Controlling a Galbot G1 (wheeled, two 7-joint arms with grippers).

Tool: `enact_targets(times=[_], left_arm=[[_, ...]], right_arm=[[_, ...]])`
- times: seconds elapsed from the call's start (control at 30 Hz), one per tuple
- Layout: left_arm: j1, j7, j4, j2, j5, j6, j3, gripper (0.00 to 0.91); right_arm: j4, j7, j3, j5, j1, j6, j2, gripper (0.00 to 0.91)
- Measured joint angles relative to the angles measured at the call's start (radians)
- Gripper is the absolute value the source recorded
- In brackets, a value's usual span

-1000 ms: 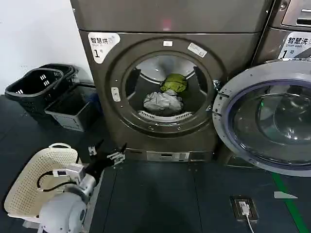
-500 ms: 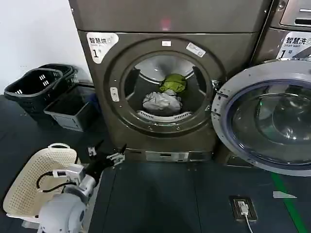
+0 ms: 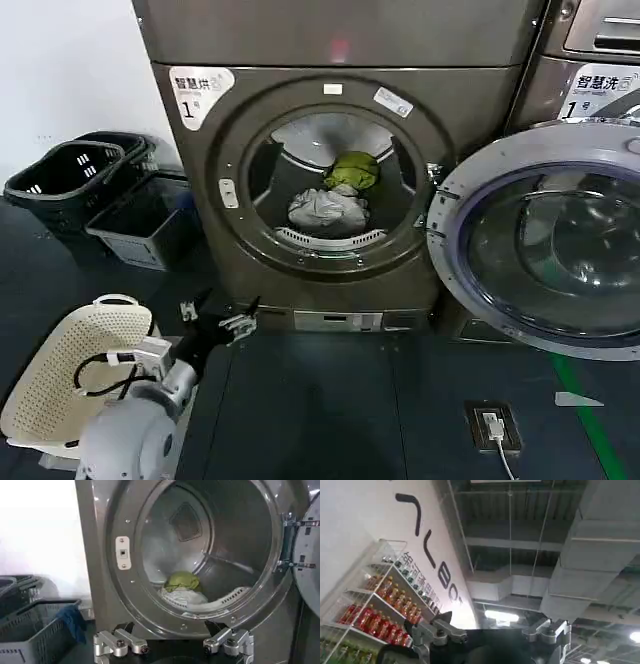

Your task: Grasp the clothes from the dryer.

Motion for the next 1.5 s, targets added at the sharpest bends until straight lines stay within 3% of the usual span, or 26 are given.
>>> enact_targets(times=[1.5], left_arm=[[0.018,0.002,-0.012,-0.007,0.004,-0.004,0.011,0.907]], right_arm=[[-0.017,0.000,-0.005,-0.017,0.008,0.024,0.010,0.907]])
